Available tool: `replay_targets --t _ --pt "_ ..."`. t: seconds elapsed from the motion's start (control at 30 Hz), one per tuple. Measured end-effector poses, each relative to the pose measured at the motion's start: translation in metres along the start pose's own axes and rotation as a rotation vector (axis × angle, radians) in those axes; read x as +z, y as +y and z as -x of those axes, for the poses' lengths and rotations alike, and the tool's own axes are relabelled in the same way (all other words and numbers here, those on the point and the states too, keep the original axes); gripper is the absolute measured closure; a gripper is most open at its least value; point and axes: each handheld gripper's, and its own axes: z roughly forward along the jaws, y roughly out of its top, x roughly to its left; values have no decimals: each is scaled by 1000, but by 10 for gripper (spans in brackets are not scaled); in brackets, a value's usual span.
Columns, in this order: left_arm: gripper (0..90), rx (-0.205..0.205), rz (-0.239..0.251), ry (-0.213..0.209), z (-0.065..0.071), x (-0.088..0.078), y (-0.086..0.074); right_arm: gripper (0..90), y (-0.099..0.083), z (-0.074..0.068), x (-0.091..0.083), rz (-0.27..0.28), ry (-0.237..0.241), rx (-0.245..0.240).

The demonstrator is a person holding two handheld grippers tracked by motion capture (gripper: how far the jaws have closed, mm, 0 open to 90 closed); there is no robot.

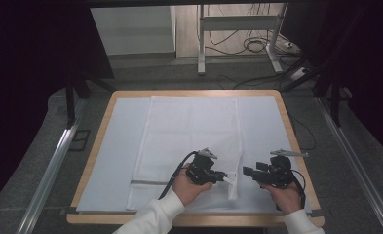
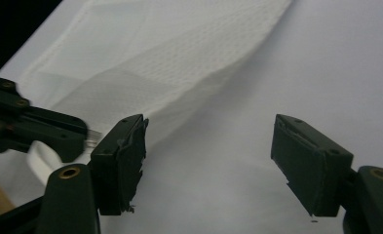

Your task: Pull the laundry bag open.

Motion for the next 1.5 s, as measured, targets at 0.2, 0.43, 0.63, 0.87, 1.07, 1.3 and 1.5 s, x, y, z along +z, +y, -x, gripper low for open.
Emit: replay_targets --t 0.2,0.43,0.63,0.87,1.07,1.3,1.5 --pt "869 2 -1 0 1 1 0 282 3 -9 8 -17 42 30" --pt "869 12 3 10 2 2 0 296 5 -13 17 -34 59 67" --pt "869 12 2 6 3 3 0 330 7 -14 21 -36 68 99" --pt "869 17 -2 5 4 5 0 358 6 -12 30 -53 88 138" --pt "869 16 -4 4 4 6 0 395 7 -14 39 -68 103 160" --pt "869 18 -8 3 5 7 0 467 10 -19 50 -91 114 168" --pt "869 19 -8 4 5 8 0 512 9 -21 53 -113 120 171"
